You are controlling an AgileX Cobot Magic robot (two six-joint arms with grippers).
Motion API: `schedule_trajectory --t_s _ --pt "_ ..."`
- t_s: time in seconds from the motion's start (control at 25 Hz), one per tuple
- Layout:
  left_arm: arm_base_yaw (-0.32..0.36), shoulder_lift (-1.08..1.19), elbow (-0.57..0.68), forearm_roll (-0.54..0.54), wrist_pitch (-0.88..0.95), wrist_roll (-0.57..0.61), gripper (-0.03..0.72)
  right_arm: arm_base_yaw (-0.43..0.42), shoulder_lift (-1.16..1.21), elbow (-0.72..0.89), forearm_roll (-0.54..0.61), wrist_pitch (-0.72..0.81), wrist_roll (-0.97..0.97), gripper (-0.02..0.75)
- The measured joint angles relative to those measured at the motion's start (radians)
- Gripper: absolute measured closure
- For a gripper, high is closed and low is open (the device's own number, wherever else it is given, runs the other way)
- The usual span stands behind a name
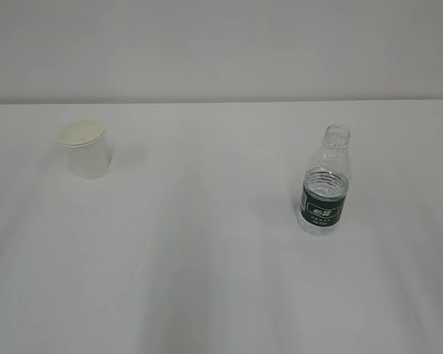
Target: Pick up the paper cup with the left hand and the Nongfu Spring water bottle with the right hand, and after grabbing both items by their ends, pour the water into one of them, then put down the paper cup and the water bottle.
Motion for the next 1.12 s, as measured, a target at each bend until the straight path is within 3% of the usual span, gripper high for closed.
schedule_trajectory --t_s 0.72,1.12 --pt "-0.186 0.278 0.044 0.005 -0.430 0.000 0.183 0.000 0.212 0.000 0.075 -0.318 -0.079 0.151" --pt "-0.194 0.427 0.134 -0.056 -0.719 0.000 0.185 0.127 0.326 0.102 0.078 -0.483 -0.081 0.150"
